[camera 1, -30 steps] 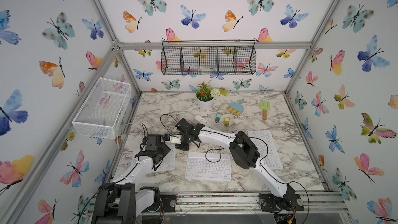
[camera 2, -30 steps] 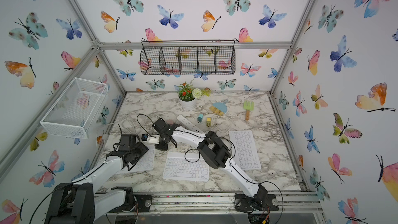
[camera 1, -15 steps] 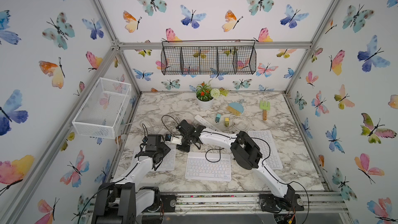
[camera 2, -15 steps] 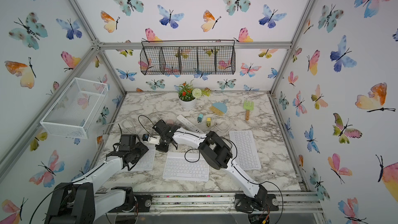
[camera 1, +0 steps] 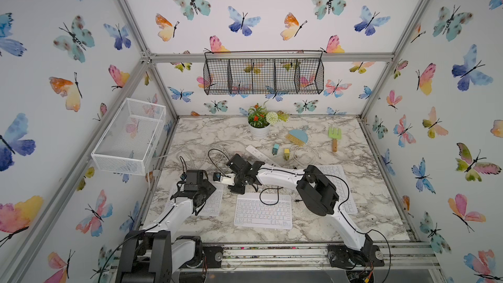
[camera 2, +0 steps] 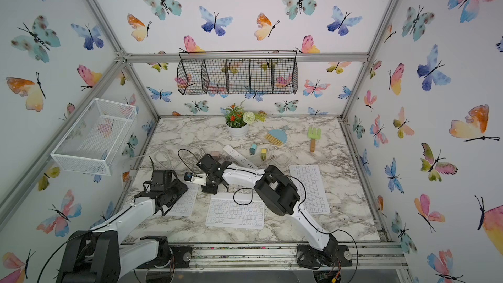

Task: Unplug the wireless keyboard
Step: Remove the power cord from the keyboard.

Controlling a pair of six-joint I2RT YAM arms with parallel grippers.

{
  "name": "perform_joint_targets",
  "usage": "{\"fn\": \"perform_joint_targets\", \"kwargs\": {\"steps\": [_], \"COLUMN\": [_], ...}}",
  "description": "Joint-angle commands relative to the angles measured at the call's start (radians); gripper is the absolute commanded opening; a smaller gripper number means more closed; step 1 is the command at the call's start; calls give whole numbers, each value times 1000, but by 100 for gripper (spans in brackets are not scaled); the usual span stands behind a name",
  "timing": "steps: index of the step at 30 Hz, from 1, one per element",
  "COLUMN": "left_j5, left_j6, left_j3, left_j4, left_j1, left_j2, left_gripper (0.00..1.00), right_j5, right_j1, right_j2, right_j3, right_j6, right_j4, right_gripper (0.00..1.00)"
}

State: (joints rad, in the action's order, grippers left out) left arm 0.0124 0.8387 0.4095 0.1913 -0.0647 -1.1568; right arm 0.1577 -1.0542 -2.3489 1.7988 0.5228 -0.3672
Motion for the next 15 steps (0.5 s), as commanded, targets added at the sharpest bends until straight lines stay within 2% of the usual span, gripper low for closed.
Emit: {"fn": "perform_joint_targets", "kwargs": {"steps": [1,4,9,15], "left_j5": [33,33,43,70], "left_j6": [14,14,10,3], "left_j3": [-70,-70,-68,-65], "left_j4": [178,176,166,142], "left_j1": [8,9,10,14], "left_j2": [-58,-58,-61,-36], "left_gripper": [57,57,57,57], "right_j5": [-105,-89,50,13], "right_j1": [11,11,11,20], "right_j2": [-14,-10,3,36], "right_j3": [-64,-57,-48,-92], "right_j6": [128,90,-11,-32], "right_j4": [-80,-83,-84,-107], "right_gripper": [10,10,12,15]}}
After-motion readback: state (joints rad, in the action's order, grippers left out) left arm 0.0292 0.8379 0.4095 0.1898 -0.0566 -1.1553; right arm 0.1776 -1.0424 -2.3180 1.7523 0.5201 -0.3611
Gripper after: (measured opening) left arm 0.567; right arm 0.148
